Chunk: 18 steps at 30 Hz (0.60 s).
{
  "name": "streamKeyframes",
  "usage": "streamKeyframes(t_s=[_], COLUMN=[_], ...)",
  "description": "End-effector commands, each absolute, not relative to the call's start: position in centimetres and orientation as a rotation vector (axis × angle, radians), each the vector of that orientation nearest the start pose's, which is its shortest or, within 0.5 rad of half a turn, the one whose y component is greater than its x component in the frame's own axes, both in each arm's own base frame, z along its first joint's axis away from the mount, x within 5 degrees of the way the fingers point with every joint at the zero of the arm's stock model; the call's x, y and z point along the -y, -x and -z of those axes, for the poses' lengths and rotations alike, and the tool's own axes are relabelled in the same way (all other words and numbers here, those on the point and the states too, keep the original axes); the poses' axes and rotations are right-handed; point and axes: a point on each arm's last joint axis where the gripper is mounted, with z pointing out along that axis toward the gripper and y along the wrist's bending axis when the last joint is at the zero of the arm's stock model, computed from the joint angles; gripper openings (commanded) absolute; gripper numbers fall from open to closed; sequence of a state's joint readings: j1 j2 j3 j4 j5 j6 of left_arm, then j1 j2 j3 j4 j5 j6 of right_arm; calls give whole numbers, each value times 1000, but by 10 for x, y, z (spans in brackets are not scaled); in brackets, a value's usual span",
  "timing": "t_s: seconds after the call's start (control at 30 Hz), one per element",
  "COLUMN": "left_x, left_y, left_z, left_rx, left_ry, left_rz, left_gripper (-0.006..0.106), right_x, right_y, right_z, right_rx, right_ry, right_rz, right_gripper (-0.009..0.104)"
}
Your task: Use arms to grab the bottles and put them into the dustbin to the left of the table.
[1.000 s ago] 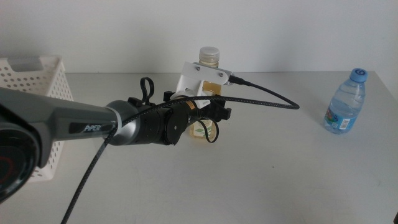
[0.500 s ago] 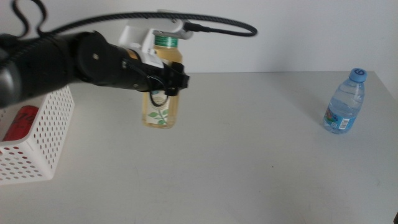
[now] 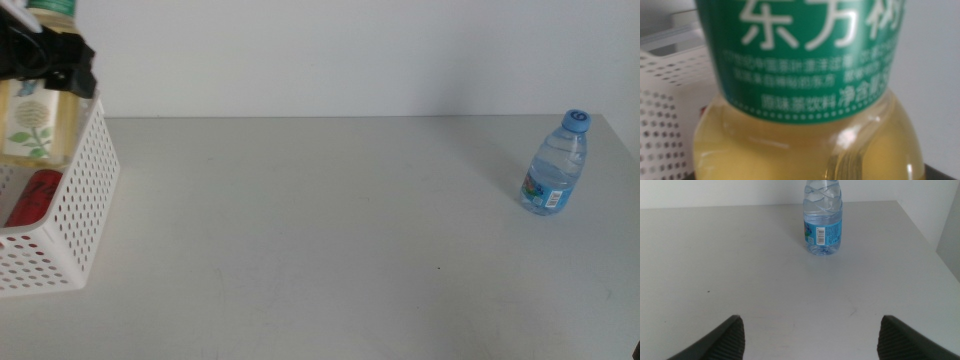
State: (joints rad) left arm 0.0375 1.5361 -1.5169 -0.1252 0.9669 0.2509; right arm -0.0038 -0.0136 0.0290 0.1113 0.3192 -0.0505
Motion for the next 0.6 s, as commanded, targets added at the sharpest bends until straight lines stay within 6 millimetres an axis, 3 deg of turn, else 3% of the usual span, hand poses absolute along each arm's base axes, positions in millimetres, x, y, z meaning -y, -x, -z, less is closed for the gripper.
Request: streamKeyframes(t_s=[0.0,0.27,0.57], left_x=[-23,-79,-88], left_y=[-326,-341,-374], left_z=[-407,-373,-315], left_rx=[-2328,-2462,-2624], left_ry=[-118,70,74], left_rz=[-59,-141,-100], left_gripper=[6,6,8], right_x=[-2,-2,-2], right_y=[-54,-54,-54], right_z=[-186,-186,-186], right_rx=[-1715,-1715,-1715], right_ry=[-27,-27,-27], right_rz=[-47,-47,-47], right_gripper=[68,68,68])
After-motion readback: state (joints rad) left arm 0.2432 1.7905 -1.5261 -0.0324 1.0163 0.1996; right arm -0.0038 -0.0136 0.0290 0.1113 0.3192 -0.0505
